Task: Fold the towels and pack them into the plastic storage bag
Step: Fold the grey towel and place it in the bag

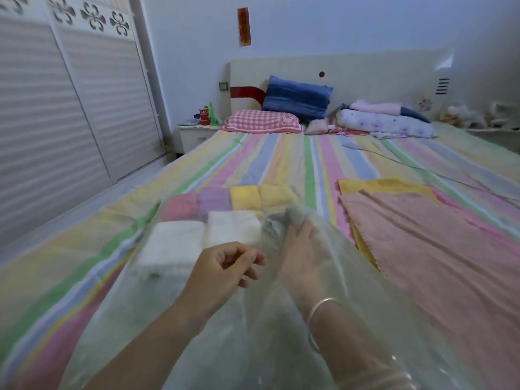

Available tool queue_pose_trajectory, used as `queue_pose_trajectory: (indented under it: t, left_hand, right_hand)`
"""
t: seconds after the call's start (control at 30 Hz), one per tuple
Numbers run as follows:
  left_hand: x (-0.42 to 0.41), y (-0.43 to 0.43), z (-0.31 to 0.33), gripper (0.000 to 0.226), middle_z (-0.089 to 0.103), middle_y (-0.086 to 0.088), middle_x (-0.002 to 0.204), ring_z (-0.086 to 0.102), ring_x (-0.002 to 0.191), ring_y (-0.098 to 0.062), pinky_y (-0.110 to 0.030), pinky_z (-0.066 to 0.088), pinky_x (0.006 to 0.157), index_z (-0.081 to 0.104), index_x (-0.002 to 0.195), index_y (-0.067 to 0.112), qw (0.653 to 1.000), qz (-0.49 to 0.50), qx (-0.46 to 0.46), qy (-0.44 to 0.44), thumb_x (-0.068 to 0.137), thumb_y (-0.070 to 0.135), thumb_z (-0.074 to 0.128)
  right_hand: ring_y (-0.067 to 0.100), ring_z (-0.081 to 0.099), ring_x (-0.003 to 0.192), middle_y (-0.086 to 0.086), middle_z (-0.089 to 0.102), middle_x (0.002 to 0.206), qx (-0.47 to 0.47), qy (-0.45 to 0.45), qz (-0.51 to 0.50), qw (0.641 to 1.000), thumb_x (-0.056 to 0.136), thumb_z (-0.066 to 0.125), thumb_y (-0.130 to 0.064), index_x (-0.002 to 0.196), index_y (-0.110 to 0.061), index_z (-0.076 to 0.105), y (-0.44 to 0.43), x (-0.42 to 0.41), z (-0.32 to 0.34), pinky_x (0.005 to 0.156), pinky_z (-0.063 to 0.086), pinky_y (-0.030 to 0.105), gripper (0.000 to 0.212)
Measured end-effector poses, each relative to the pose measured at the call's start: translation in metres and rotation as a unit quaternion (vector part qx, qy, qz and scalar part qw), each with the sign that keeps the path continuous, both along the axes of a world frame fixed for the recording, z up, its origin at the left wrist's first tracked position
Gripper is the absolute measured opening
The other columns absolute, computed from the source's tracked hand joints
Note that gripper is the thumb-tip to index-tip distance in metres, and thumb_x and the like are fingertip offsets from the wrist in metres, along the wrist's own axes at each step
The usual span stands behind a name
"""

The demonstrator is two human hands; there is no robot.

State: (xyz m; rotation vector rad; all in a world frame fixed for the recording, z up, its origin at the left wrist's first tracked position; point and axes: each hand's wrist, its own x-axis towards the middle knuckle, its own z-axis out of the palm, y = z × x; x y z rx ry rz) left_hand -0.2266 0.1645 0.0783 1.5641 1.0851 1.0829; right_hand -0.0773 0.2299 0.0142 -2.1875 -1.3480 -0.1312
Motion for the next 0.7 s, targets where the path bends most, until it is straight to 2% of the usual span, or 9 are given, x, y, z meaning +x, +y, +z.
queue_pose_trajectory:
  t: [0.07, 0.13, 0.27, 0.3, 0.4, 0.5, 0.6, 0.67, 0.7]
  left_hand:
    - [0.0, 0.019, -0.009, 0.022, 0.074, -0.002, 0.08, 0.065, 0.067, -0.012, -0.024, 0.051, 0.062, 0.073, 0.079, 0.011, 1.0, 0.013, -0.002, 0.016, 0.094, 0.008, 0.056]
    - [0.003, 0.04, -0.017, 0.022, 0.074, -0.002, 0.077, 0.066, 0.067, -0.012, -0.025, 0.051, 0.067, 0.074, 0.078, 0.013, 0.999, 0.023, 0.011, 0.043, 0.093, 0.009, 0.058]
    - [0.012, 0.081, -0.027, 0.021, 0.072, 0.008, 0.073, 0.067, 0.072, -0.011, -0.023, 0.049, 0.067, 0.074, 0.076, 0.022, 0.992, 0.045, 0.057, 0.103, 0.091, 0.012, 0.062]
    - [0.013, 0.093, -0.029, 0.021, 0.072, 0.012, 0.075, 0.065, 0.072, -0.007, -0.021, 0.048, 0.066, 0.074, 0.076, 0.024, 0.988, 0.055, 0.081, 0.122, 0.09, 0.012, 0.063]
    - [0.018, 0.138, -0.037, 0.014, 0.07, 0.016, 0.091, 0.062, 0.085, -0.001, -0.025, 0.047, 0.075, 0.07, 0.083, 0.027, 0.956, 0.103, 0.172, 0.215, 0.087, 0.016, 0.063]
    - [0.021, 0.182, -0.044, 0.025, 0.062, 0.006, 0.121, 0.055, 0.115, -0.016, -0.031, 0.042, 0.091, 0.063, 0.114, 0.025, 0.9, 0.116, 0.229, 0.353, 0.091, 0.03, 0.053]
    - [0.019, 0.213, -0.062, 0.057, 0.023, -0.004, 0.159, 0.02, 0.146, -0.021, -0.039, 0.016, 0.118, 0.027, 0.15, 0.021, 0.836, 0.067, 0.188, 0.511, 0.1, 0.046, 0.032]
    - [0.015, 0.221, -0.08, 0.069, 0.001, -0.005, 0.163, 0.0, 0.15, -0.02, -0.044, 0.001, 0.12, 0.007, 0.155, 0.023, 0.808, 0.029, 0.131, 0.574, 0.096, 0.059, 0.016]
    - [0.013, 0.221, -0.089, 0.079, -0.003, -0.006, 0.163, -0.004, 0.149, -0.02, -0.045, -0.002, 0.12, 0.002, 0.155, 0.023, 0.801, 0.018, 0.115, 0.587, 0.089, 0.066, 0.005]
  right_hand:
    - [0.034, 0.052, 0.112, 0.018, 0.052, 0.131, -0.037, 0.023, -0.005, 0.999, 0.086, 0.032, -0.017, 0.131, -0.008, 0.054, 0.024, -0.001, -0.012, 0.094, 0.04, 0.044, 0.05]
    - [0.036, 0.049, 0.119, 0.02, 0.045, 0.139, -0.132, 0.042, 0.015, 0.99, 0.089, 0.05, -0.024, 0.131, -0.011, 0.055, 0.043, 0.006, -0.015, 0.096, 0.042, 0.042, 0.044]
    - [0.032, 0.035, 0.134, 0.016, 0.035, 0.147, -0.111, 0.096, 0.053, 0.988, 0.088, 0.034, -0.07, 0.137, -0.028, 0.046, 0.057, 0.03, -0.021, 0.109, 0.028, 0.039, 0.065]
    - [0.032, 0.036, 0.134, 0.015, 0.037, 0.146, -0.078, 0.109, 0.062, 0.989, 0.09, 0.034, -0.068, 0.134, -0.032, 0.05, 0.055, 0.032, -0.019, 0.11, 0.028, 0.039, 0.058]
    - [0.038, 0.058, 0.115, 0.016, 0.053, 0.131, 0.108, -0.019, 0.069, 0.992, 0.083, 0.051, -0.043, 0.112, -0.028, 0.066, 0.047, 0.033, -0.029, 0.098, 0.045, 0.041, 0.036]
    - [0.036, 0.052, 0.122, 0.013, 0.055, 0.136, 0.034, -0.087, 0.099, 0.991, 0.076, 0.057, -0.038, 0.119, -0.028, 0.062, 0.04, 0.031, -0.048, 0.103, 0.025, 0.041, 0.044]
    - [0.035, 0.02, 0.144, 0.011, 0.027, 0.156, -0.128, -0.044, 0.116, 0.984, 0.076, 0.019, -0.067, 0.146, -0.032, 0.034, 0.036, 0.027, -0.05, 0.111, 0.01, 0.044, 0.08]
    - [0.029, -0.001, 0.148, 0.004, 0.004, 0.161, -0.165, -0.004, 0.133, 0.977, 0.063, 0.008, -0.08, 0.152, -0.036, 0.005, 0.04, 0.03, -0.054, 0.115, 0.01, 0.045, 0.099]
    - [0.026, 0.001, 0.148, 0.002, 0.005, 0.161, -0.167, 0.006, 0.14, 0.976, 0.06, 0.01, -0.081, 0.151, -0.036, 0.003, 0.042, 0.033, -0.053, 0.115, 0.012, 0.044, 0.102]
